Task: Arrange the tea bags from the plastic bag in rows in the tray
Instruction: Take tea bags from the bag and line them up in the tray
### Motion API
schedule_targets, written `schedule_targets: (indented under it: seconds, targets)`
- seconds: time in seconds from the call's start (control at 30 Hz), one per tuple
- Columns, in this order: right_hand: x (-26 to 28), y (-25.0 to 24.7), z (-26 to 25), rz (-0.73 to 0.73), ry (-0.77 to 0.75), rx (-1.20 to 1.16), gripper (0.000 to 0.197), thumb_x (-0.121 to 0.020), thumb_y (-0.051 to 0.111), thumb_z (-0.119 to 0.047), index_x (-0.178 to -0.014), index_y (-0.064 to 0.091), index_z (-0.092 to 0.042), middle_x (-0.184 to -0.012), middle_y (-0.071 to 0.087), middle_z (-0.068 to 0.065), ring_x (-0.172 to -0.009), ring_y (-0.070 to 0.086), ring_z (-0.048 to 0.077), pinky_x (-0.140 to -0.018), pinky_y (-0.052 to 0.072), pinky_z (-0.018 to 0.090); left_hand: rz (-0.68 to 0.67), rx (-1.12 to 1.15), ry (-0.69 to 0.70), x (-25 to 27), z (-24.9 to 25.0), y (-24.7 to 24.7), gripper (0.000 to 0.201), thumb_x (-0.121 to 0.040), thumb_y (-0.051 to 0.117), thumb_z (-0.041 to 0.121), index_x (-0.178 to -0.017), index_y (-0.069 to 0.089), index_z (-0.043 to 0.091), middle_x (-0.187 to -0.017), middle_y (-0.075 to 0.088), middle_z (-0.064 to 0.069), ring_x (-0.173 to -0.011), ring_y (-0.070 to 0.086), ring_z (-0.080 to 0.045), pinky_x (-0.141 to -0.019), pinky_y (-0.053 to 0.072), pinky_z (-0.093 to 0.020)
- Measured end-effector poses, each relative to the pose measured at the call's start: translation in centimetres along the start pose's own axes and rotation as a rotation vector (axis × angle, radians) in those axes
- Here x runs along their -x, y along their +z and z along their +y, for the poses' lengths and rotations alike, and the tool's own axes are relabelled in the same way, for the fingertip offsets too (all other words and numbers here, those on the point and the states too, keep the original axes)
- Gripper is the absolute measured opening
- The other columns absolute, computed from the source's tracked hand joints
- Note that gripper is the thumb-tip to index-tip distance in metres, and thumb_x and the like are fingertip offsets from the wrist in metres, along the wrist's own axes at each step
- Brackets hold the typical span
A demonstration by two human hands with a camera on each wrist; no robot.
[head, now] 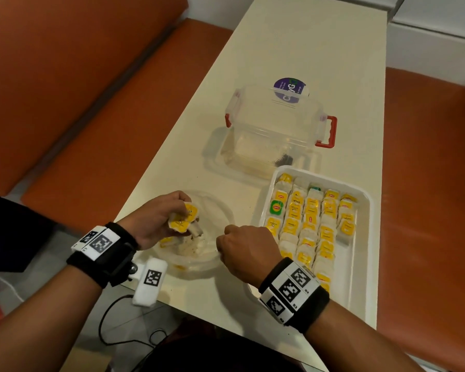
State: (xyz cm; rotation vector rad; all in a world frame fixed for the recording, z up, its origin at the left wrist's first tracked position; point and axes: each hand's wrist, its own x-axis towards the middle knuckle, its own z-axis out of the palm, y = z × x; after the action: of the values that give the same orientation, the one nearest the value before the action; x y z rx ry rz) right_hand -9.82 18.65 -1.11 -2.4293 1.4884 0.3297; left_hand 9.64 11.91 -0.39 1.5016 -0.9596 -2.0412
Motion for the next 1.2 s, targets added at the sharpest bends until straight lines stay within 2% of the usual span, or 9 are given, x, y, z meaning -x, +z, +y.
schedule_targets:
  seconds: [0.17, 0.3, 0.5, 0.67, 0.77, 0.9, 1.03, 1.13, 1.2]
  targets:
    - [-0.1, 0.2, 0.2, 0.000, 0.022, -0.031, 0.019, -0.099, 0.050, -0.021, -0.107, 0.068, -0.017, -0.099, 0.060, 0.002, -0.081, 0.064, 0.027, -0.050, 0.023, 0.026, -0.034, 0.251, -0.002, 0.6, 0.3, 0.0, 0.015, -0.094, 0.045, 0.003, -0.092, 0.055, 0.014, -0.085, 0.065, -0.012, -0.066, 0.067, -0.024, -0.060, 0.058, -0.030]
    - [0.6, -1.0, 0.7, -0.016, 0.041, -0.203, 0.031, -0.098, 0.053, -0.046, -0.122, 0.061, -0.028, -0.114, 0.061, -0.004, -0.096, 0.064, 0.024, -0.066, 0.039, 0.031, -0.053, 0.428, 0.015, 1.2, -0.2, 0.7, 0.032, -0.091, 0.046, 0.005, -0.113, 0.067, 0.012, -0.086, 0.064, -0.009, -0.065, 0.064, -0.020, -0.061, 0.058, -0.028]
    - [2.4, -3.4, 1.3, 0.254, 0.155, -0.547, 0.042, -0.087, 0.055, -0.069, -0.116, 0.054, -0.038, -0.095, 0.056, -0.017, -0.080, 0.055, 0.004, -0.069, 0.048, 0.028, -0.001, 0.676, 0.034, 1.6, -0.6, 3.2, 0.031, -0.080, 0.049, 0.007, -0.105, 0.068, 0.007, -0.082, 0.065, -0.009, -0.062, 0.066, -0.018, -0.058, 0.057, -0.027]
    - [2.5, -3.8, 1.3, 0.379, 0.152, -0.837, 0.053, -0.081, 0.074, -0.054, -0.124, 0.050, -0.037, -0.099, 0.058, -0.020, -0.074, 0.061, 0.005, -0.068, 0.048, 0.022, -0.048, 0.710, 0.037, 2.0, -0.4, 5.1, 0.031, -0.080, 0.048, 0.008, -0.107, 0.065, 0.008, -0.085, 0.064, -0.009, -0.063, 0.066, -0.021, -0.049, 0.053, -0.028]
    - [2.2, -3.5, 1.5, 0.428, 0.199, -0.972, 0.039, -0.082, 0.079, -0.043, -0.115, 0.061, -0.032, -0.086, 0.061, -0.021, -0.075, 0.062, 0.003, -0.065, 0.045, 0.014, -0.075, 0.738, 0.041, 2.0, -0.2, 5.8, 0.029, -0.080, 0.049, 0.008, -0.103, 0.065, 0.011, -0.088, 0.063, -0.009, -0.069, 0.067, -0.023, -0.053, 0.056, -0.027]
    - [2.2, -3.3, 1.9, 0.473, 0.212, -1.166, 0.021, -0.082, 0.081, -0.028, -0.100, 0.071, -0.027, -0.085, 0.071, -0.012, -0.074, 0.063, 0.003, -0.067, 0.050, 0.018, -0.067, 0.777, 0.041, 2.0, -0.2, 6.3, 0.022, -0.079, 0.052, 0.009, -0.095, 0.066, 0.013, -0.090, 0.064, -0.007, -0.077, 0.065, -0.021, -0.060, 0.058, -0.028]
    - [2.7, -3.7, 2.6, 0.440, 0.189, -1.162, 0.015, -0.087, 0.077, -0.023, -0.101, 0.074, -0.026, -0.086, 0.074, -0.012, -0.078, 0.066, 0.004, -0.072, 0.054, 0.026, -0.030, 0.756, -0.018, 1.9, -0.6, 6.8, 0.016, -0.076, 0.056, 0.013, -0.088, 0.066, 0.015, -0.093, 0.062, -0.006, -0.067, 0.064, -0.019, -0.056, 0.057, -0.025]
    - [3.3, -4.4, 3.5, 0.395, 0.180, -1.183, 0.012, -0.090, 0.072, -0.020, -0.100, 0.076, -0.024, -0.086, 0.075, -0.014, -0.079, 0.067, 0.001, -0.071, 0.048, 0.018, -0.018, 0.665, -0.060, 2.1, -0.7, 7.0, 0.009, -0.077, 0.067, 0.025, -0.082, 0.067, 0.017, -0.089, 0.060, -0.004, -0.065, 0.062, -0.015, -0.049, 0.051, -0.020]
    - [3.8, -5.0, 4.1, 0.323, 0.158, -1.183, 0.013, -0.090, 0.071, -0.019, -0.101, 0.077, -0.023, -0.085, 0.075, -0.010, -0.080, 0.069, 0.004, -0.070, 0.050, 0.020, -0.058, 0.554, -0.047, 2.3, -0.8, 7.4, 0.023, -0.077, 0.072, 0.042, -0.081, 0.070, 0.020, -0.085, 0.060, -0.001, -0.067, 0.058, -0.012, -0.045, 0.047, -0.018]
